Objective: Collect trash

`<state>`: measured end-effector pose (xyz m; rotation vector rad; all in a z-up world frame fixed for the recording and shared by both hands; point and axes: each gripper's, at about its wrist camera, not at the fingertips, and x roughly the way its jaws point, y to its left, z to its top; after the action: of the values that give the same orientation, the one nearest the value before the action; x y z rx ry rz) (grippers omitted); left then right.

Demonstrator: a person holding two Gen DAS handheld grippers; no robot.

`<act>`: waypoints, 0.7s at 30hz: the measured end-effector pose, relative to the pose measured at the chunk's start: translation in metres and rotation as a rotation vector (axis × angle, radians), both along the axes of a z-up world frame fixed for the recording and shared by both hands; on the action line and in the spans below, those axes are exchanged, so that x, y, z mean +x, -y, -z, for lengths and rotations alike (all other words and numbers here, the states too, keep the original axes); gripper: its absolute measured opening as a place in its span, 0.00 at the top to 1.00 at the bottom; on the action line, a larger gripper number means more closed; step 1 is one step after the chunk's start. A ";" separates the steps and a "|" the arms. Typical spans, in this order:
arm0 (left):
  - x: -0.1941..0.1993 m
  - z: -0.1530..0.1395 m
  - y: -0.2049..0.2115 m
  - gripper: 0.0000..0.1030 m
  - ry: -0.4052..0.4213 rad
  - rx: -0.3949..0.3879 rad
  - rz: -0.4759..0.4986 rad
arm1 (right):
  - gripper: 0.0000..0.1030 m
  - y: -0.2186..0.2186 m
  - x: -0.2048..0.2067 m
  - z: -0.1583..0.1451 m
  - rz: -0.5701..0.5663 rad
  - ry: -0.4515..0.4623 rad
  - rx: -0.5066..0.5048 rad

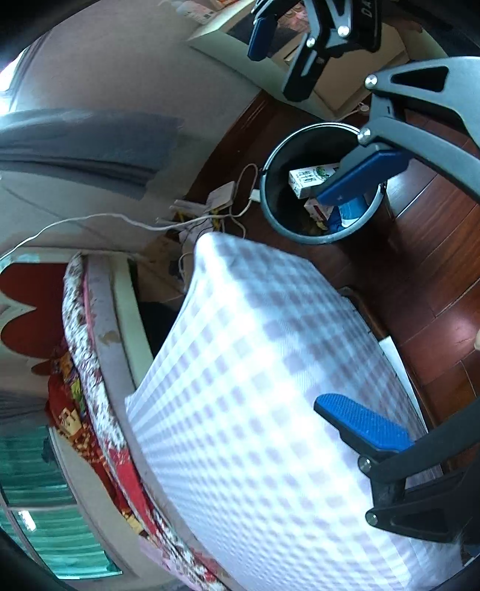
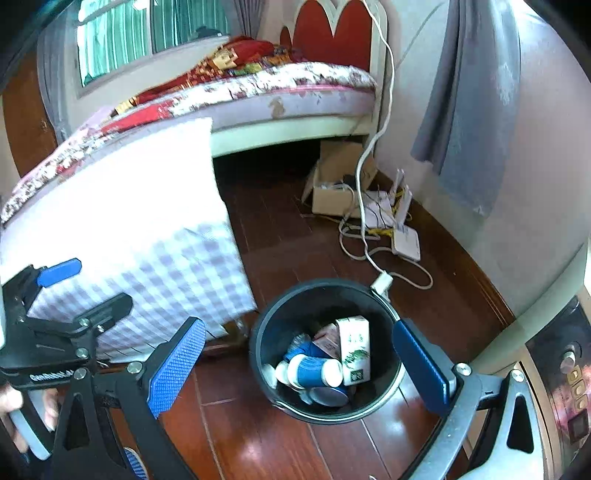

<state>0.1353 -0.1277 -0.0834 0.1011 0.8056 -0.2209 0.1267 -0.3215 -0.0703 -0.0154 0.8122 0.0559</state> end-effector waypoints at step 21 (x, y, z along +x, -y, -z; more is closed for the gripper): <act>-0.074 -0.084 -0.055 0.01 0.136 -0.031 -0.065 | 0.01 -0.066 -0.075 -0.105 0.030 0.134 -0.078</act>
<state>0.0612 -0.0728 0.0005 0.0604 0.6691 -0.1634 0.0520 -0.2557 0.0352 -0.0799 0.6804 -0.0050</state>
